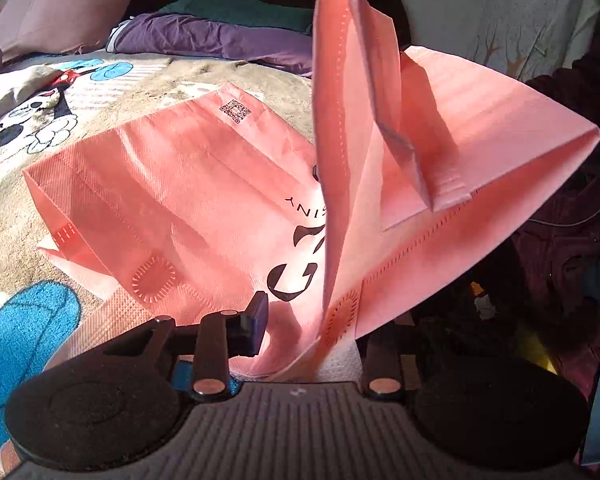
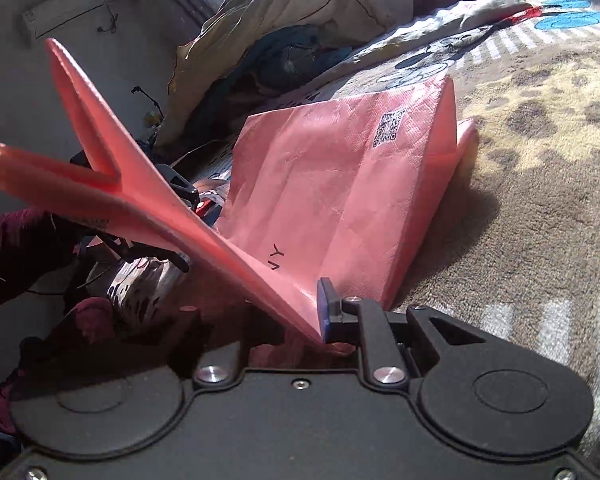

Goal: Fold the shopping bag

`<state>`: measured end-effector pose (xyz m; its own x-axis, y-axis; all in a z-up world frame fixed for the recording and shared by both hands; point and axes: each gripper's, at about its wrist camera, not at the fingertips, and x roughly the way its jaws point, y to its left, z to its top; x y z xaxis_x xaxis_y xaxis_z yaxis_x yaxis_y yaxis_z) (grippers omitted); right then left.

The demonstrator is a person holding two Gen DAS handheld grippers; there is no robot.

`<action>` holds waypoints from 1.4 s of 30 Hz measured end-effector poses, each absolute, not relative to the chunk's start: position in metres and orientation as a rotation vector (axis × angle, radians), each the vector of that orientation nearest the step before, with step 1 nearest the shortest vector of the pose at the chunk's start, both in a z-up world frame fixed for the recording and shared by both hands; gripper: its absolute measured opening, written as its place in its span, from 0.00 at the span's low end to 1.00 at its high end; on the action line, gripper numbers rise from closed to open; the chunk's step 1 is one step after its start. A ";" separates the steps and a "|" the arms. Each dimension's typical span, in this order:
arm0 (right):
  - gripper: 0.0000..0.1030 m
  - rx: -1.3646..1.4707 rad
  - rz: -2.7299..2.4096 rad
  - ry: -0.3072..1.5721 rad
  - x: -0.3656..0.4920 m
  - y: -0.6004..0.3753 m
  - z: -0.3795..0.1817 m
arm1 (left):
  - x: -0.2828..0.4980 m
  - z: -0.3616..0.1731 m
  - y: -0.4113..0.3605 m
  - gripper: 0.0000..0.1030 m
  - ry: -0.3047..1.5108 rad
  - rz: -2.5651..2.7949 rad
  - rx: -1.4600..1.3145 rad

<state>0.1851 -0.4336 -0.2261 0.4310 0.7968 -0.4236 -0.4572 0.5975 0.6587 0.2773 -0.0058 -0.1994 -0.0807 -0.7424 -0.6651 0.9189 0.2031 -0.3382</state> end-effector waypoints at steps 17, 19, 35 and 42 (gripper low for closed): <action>0.10 1.125 0.496 0.958 0.188 -0.426 -0.249 | 0.292 -0.213 0.030 0.30 1.178 -1.164 -0.428; 0.11 1.113 0.508 0.981 0.181 -0.419 -0.246 | 0.283 -0.213 0.036 0.30 1.192 -1.172 -0.450; 0.00 1.274 0.449 0.938 0.160 -0.410 -0.267 | 0.300 -0.219 0.013 0.31 0.989 -0.778 -0.492; 0.00 1.321 0.395 0.913 0.146 -0.417 -0.273 | 0.279 -0.194 -0.033 0.43 0.767 -0.632 0.120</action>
